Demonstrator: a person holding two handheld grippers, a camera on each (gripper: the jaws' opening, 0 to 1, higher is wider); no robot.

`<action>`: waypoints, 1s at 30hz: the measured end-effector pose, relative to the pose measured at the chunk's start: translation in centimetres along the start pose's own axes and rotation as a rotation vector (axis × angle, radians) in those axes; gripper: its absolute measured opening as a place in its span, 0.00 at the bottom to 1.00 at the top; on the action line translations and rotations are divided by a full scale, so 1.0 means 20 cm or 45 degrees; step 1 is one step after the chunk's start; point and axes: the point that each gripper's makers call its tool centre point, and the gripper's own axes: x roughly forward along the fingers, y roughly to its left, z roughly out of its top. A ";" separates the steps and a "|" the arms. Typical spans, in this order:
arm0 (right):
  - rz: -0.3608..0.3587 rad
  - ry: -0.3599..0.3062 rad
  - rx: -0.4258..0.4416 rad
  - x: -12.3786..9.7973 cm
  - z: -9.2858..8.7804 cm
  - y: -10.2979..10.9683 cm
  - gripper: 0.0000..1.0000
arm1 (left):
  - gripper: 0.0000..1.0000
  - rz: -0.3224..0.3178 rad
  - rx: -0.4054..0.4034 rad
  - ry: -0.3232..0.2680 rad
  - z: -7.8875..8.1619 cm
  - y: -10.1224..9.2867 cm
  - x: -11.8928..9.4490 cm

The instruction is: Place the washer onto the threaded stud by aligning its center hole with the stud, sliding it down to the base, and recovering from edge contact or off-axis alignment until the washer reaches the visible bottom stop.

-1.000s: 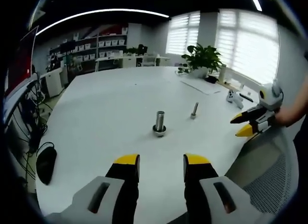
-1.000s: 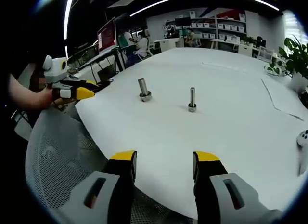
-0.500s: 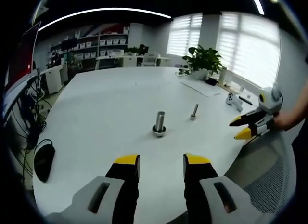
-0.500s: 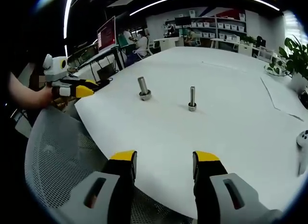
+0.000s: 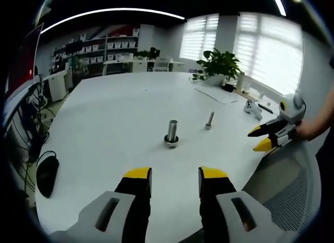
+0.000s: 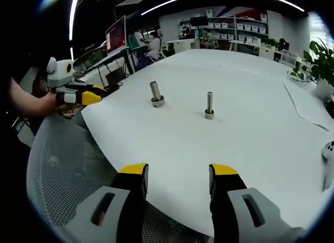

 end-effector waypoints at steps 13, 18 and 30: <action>0.000 0.000 -0.001 0.00 0.00 0.00 0.49 | 0.34 -0.004 0.006 0.012 -0.01 -0.01 0.00; 0.009 0.000 -0.011 0.00 0.00 0.01 0.49 | 0.34 -0.005 0.012 0.020 -0.01 -0.01 0.01; 0.013 0.004 -0.008 0.00 0.00 0.01 0.49 | 0.33 -0.004 0.018 0.034 -0.02 -0.01 0.01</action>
